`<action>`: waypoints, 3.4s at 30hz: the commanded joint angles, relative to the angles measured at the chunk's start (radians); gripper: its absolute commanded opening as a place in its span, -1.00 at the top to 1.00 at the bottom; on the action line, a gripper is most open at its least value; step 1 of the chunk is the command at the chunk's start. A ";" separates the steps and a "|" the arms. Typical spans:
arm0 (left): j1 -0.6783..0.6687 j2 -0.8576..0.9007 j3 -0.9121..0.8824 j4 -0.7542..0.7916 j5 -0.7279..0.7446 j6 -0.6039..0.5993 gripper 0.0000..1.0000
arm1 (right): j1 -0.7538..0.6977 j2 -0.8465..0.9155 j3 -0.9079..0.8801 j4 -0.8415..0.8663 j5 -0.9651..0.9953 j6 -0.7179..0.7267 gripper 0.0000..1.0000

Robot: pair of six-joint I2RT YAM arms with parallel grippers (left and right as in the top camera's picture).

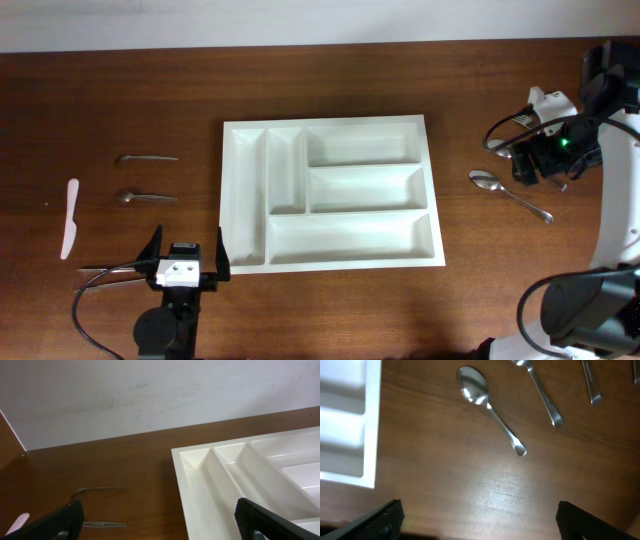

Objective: Pack container

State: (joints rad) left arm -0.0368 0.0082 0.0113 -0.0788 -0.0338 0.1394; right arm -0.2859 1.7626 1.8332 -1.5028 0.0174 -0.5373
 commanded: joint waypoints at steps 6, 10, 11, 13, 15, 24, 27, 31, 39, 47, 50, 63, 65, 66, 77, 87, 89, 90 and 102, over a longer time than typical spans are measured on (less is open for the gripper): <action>0.005 -0.001 -0.002 -0.003 -0.011 0.012 -0.98 | -0.008 0.077 -0.053 0.046 -0.105 -0.208 -0.98; 0.005 -0.001 -0.002 -0.003 -0.011 0.012 -0.98 | -0.014 0.077 -0.109 0.092 -0.104 -0.336 -0.98; 0.005 -0.001 -0.002 -0.003 -0.010 0.012 -0.98 | -0.018 0.077 -0.122 0.110 -0.103 -0.349 -0.98; 0.005 -0.001 -0.002 -0.003 -0.010 0.012 -0.98 | -0.027 0.077 -0.155 0.159 -0.104 -0.349 -0.97; 0.005 -0.001 -0.002 -0.003 -0.011 0.012 -0.98 | -0.030 0.077 -0.200 0.201 -0.104 -0.348 -0.97; 0.005 -0.001 -0.002 -0.003 -0.011 0.012 -0.98 | -0.029 0.077 -0.339 0.297 -0.108 -0.352 -0.97; 0.005 -0.001 -0.002 -0.003 -0.011 0.012 -0.98 | -0.029 0.077 -0.379 0.324 -0.108 -0.443 -0.98; 0.005 -0.001 -0.002 -0.003 -0.011 0.013 -0.98 | -0.029 0.077 -0.409 0.388 -0.107 -0.480 -0.97; 0.005 -0.001 -0.002 -0.003 -0.011 0.012 -0.98 | -0.030 0.078 -0.422 0.541 -0.108 -0.480 -0.97; 0.005 -0.001 -0.002 -0.003 -0.011 0.012 -0.98 | -0.029 0.110 -0.431 0.520 -0.117 -0.480 -0.97; 0.005 -0.001 -0.002 -0.003 -0.011 0.012 -0.98 | -0.030 0.132 -0.431 0.505 -0.113 -0.481 -0.97; 0.005 -0.001 -0.002 -0.003 -0.011 0.012 -0.98 | -0.059 0.177 -0.432 0.512 -0.111 -0.476 -0.97; 0.005 -0.001 -0.002 -0.003 -0.011 0.012 -0.98 | -0.066 0.188 -0.432 0.513 -0.111 -0.476 -0.97; 0.005 -0.001 -0.002 -0.003 -0.011 0.012 -0.98 | -0.068 0.191 -0.432 0.513 -0.112 -0.476 -0.97; 0.005 -0.001 -0.002 -0.003 -0.011 0.012 -0.98 | -0.069 0.227 -0.433 0.524 -0.142 -0.480 -0.98; 0.005 -0.001 -0.002 -0.003 -0.011 0.012 -0.98 | -0.069 0.252 -0.433 0.574 -0.137 -0.480 -0.97; 0.005 -0.001 -0.002 -0.003 -0.011 0.012 -0.98 | -0.069 0.254 -0.433 0.576 -0.138 -0.480 -0.97; 0.005 -0.001 -0.002 -0.003 -0.011 0.012 -0.98 | -0.069 0.256 -0.433 0.576 -0.138 -0.480 -0.97; 0.005 -0.001 -0.002 -0.003 -0.011 0.012 -0.98 | -0.069 0.296 -0.433 0.569 -0.138 -0.479 -0.97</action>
State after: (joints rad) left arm -0.0368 0.0082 0.0113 -0.0788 -0.0338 0.1394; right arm -0.3511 2.0319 1.4059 -0.9283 -0.0998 -1.0065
